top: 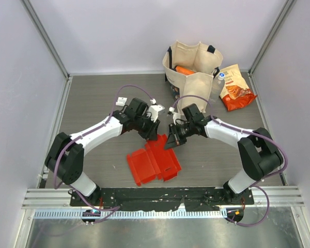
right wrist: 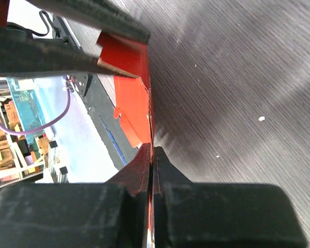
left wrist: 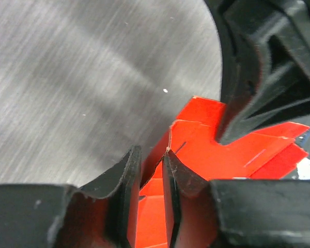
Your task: Fold the paper box
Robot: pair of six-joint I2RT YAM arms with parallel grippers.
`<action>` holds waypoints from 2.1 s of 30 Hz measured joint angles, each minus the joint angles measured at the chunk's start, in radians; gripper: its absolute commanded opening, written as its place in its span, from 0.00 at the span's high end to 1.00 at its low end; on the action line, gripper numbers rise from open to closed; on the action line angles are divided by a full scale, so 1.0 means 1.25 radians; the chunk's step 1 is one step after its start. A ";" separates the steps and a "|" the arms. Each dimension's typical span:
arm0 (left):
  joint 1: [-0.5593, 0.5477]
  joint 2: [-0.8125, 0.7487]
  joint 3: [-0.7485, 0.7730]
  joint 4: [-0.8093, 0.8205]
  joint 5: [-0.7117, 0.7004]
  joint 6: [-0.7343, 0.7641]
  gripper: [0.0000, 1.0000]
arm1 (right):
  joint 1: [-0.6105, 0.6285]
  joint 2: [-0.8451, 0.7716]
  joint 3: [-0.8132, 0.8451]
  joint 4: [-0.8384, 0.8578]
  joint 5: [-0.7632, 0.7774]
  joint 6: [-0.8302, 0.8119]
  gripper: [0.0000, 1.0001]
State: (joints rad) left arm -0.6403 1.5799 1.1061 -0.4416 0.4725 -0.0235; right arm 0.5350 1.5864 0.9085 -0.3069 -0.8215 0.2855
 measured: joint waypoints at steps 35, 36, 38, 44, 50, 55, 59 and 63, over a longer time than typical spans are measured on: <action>0.119 -0.054 -0.015 0.166 0.041 -0.356 0.62 | -0.038 -0.149 -0.135 0.227 0.041 0.069 0.99; 0.119 -0.036 -0.001 0.161 0.042 -0.355 0.63 | -0.038 -0.149 -0.134 0.229 0.034 0.070 1.00; 0.119 -0.008 0.014 0.155 0.045 -0.356 0.65 | -0.038 -0.149 -0.134 0.230 0.027 0.069 1.00; 0.119 0.011 0.019 0.140 0.061 -0.356 0.73 | -0.037 -0.149 -0.131 0.233 0.013 0.069 1.00; 0.116 0.011 0.019 0.140 0.091 -0.354 0.77 | -0.032 -0.140 -0.105 0.233 0.012 0.069 1.00; 0.115 0.011 0.019 0.139 0.100 -0.349 0.77 | -0.031 -0.116 -0.078 0.222 0.022 0.070 1.00; 0.114 0.008 0.019 0.136 0.102 -0.345 0.67 | -0.030 -0.078 -0.043 0.211 0.027 0.073 1.00; 0.113 -0.005 0.017 0.133 0.082 -0.335 0.65 | -0.026 -0.056 -0.007 0.177 0.009 0.070 0.99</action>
State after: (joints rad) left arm -0.4995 1.5730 1.1278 -0.2752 0.5747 -0.4419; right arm 0.5026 1.5162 0.9001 -0.0853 -0.8108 0.3725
